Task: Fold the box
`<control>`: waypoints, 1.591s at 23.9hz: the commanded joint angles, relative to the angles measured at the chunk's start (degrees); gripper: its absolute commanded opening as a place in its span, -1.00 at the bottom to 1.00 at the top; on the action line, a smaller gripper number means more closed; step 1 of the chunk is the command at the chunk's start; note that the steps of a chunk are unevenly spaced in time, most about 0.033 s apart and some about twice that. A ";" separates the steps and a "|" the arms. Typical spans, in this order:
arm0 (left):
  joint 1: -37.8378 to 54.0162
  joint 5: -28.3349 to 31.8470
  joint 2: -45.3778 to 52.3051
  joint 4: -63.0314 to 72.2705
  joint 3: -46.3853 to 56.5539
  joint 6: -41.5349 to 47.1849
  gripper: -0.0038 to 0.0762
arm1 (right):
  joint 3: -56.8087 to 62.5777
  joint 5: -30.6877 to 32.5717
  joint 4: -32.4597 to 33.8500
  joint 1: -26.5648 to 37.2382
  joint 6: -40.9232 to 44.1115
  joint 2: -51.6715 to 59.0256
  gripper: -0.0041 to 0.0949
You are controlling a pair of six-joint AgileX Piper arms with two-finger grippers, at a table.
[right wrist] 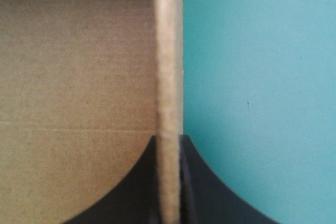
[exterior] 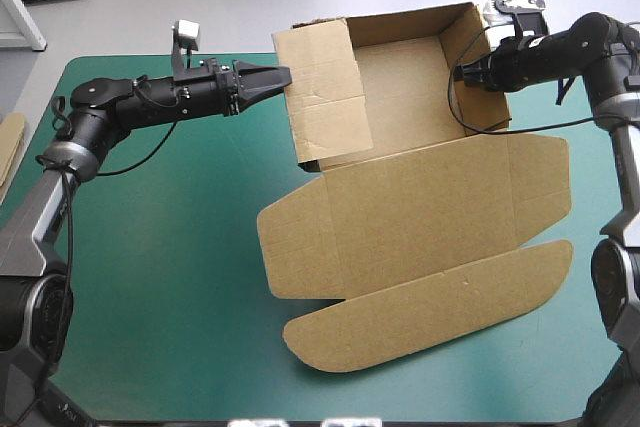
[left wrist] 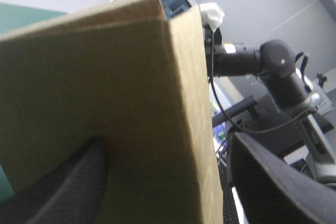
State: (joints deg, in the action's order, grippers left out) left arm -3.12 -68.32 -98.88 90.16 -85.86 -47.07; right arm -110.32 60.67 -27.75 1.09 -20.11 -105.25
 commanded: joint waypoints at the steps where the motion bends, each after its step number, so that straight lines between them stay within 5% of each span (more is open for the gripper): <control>1: -2.10 -3.08 2.96 -1.67 -3.08 3.72 0.31 | -1.71 -2.49 -2.61 0.45 1.43 3.20 -0.95; 13: -8.21 12.97 2.74 -34.68 -12.88 22.62 0.28 | -1.60 -3.55 5.74 -4.30 9.56 1.88 -0.93; 28: -17.88 0.70 -7.82 -76.16 -32.35 45.28 0.12 | -1.68 -7.82 6.39 -9.97 16.20 -0.60 -0.92; 38: -20.61 -0.26 -12.17 -80.67 -35.16 45.94 -0.40 | -1.06 -2.13 15.91 -12.35 16.79 -0.70 -0.92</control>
State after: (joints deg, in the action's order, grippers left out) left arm -23.20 -71.62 -114.32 8.48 -119.08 -1.17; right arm -109.83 59.07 -11.43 -9.78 -3.69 -109.37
